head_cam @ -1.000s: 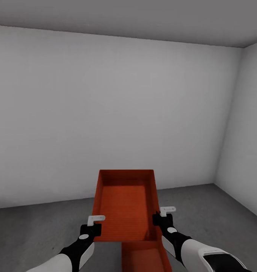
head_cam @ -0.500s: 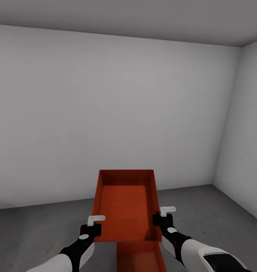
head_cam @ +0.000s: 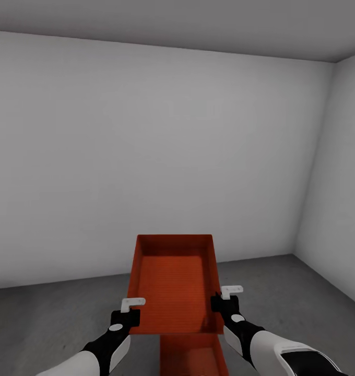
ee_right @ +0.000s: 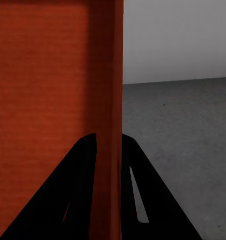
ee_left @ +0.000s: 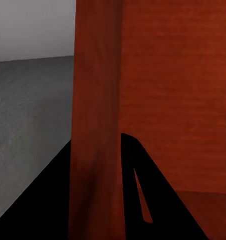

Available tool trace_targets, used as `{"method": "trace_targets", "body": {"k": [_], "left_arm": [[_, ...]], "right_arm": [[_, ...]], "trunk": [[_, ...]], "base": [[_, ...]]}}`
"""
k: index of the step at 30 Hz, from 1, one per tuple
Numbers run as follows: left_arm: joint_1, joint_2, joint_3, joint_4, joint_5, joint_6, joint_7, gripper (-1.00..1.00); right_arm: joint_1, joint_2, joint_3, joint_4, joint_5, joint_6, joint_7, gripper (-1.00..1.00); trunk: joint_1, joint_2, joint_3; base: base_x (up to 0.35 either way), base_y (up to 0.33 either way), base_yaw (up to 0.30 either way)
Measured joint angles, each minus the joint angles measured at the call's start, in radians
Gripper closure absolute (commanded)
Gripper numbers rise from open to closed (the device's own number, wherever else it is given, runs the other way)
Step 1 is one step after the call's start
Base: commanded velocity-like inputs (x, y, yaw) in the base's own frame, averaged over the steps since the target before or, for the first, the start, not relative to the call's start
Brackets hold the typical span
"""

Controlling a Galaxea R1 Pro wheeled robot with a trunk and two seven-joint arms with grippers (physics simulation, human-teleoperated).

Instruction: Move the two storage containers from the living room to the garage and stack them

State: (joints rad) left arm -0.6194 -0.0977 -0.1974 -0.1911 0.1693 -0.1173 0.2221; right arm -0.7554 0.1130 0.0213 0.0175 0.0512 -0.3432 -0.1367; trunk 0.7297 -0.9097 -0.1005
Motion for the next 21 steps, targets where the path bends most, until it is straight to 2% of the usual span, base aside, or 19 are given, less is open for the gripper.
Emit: {"method": "trace_targets", "body": {"k": [21], "left_arm": [[0.0, 0.0, -0.001, 0.0, 0.001, 0.0, 0.0, 1.0]], "right_arm": [[0.0, 0.0, -0.001, 0.001, 0.001, 0.0, 0.0, 1.0]], "trunk": [[0.0, 0.0, -0.034]], "base": [[0.0, 0.0, 0.0]]}}
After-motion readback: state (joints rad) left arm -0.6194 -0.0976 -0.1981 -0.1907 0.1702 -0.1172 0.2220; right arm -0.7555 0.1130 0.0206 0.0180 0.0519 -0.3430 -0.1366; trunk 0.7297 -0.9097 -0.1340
